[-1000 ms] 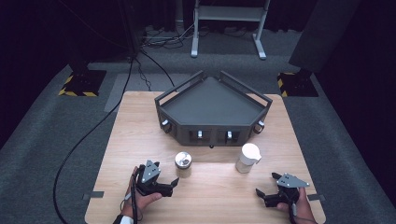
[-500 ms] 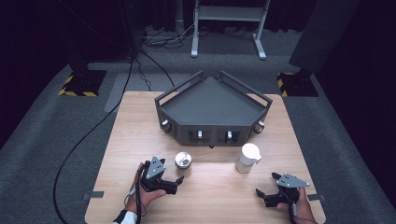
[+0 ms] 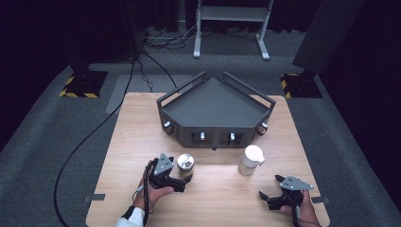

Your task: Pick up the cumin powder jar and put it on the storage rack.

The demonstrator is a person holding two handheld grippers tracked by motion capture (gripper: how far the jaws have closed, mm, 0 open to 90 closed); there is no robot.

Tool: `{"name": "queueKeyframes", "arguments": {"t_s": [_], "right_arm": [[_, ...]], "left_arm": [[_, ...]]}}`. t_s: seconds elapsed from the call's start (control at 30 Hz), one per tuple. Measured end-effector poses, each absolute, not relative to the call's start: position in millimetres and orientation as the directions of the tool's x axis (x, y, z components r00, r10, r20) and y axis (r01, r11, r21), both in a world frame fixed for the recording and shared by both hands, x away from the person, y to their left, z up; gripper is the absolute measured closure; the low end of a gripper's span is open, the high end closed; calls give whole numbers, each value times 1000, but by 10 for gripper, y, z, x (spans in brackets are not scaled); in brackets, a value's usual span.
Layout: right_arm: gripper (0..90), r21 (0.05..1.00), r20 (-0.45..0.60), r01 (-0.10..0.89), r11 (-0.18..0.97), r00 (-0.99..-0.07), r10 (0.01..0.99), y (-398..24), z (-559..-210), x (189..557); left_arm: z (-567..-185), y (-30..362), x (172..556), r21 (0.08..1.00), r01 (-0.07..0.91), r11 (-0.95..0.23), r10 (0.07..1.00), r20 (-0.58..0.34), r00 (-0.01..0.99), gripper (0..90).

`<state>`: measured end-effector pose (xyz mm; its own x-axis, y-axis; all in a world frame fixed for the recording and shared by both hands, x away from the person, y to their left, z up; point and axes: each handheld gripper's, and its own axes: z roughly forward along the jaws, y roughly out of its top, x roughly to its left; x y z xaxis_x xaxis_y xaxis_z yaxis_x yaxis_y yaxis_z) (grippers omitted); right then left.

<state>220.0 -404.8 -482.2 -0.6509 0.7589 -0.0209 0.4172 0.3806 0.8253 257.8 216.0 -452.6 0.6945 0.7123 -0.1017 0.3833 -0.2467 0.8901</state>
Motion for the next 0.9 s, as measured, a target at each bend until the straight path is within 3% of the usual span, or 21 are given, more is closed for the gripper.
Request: {"name": "queueKeyframes", "arguments": {"t_s": [0.37, 0.7, 0.9], "right_arm": [[0, 825, -21, 417, 381, -651, 759, -4049, -4822, 2199], [0, 825, -21, 418, 380, -649, 760, -4047, -4822, 2198], [0, 825, -21, 418, 379, -649, 761, -4047, -4823, 2197]], "left_arm": [[-4567, 2123, 2627, 895, 388, -222, 718, -120, 686, 20], [-4604, 2153, 2660, 902, 391, -183, 705, -157, 692, 116], [-4615, 2140, 2677, 905, 387, -177, 703, -159, 693, 230]]}}
